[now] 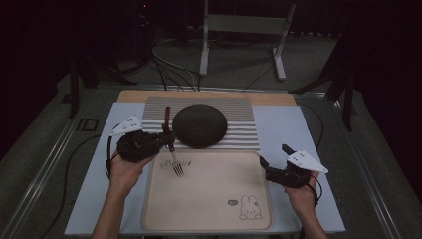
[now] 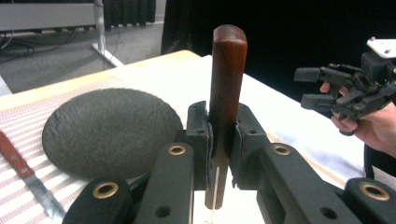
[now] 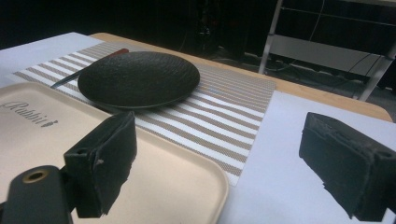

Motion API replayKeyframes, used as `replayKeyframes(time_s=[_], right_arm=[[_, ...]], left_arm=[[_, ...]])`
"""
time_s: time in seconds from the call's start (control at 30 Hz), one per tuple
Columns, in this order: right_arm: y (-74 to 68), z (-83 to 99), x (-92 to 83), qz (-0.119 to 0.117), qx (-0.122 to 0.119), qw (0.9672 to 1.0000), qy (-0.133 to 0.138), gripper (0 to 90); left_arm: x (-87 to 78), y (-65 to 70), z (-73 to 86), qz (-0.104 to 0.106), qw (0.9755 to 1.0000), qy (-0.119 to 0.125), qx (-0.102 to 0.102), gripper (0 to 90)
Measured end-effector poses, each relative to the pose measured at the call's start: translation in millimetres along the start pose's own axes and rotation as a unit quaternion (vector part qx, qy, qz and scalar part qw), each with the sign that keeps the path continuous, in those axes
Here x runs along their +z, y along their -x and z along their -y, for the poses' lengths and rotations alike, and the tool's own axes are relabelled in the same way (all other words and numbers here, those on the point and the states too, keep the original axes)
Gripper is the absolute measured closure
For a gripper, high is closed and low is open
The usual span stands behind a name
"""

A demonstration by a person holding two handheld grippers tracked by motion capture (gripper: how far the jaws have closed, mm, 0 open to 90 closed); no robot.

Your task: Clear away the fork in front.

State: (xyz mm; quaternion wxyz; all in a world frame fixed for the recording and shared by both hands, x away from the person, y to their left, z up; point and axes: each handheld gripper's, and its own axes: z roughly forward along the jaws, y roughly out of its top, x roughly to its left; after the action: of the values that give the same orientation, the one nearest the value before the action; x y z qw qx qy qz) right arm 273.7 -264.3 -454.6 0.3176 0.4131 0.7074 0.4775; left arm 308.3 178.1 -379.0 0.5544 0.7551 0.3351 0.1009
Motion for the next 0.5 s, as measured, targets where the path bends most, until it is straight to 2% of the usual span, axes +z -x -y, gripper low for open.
replayKeyframes(time_s=[0.5], right_arm=[[2.5, 3.4, 0.6, 0.004, 0.001, 1.0000, -0.005, 11.5]], left_arm=[[-15.2, -6.3, 15.5, 0.002, 0.9995, -0.030, -0.010, 80.1]])
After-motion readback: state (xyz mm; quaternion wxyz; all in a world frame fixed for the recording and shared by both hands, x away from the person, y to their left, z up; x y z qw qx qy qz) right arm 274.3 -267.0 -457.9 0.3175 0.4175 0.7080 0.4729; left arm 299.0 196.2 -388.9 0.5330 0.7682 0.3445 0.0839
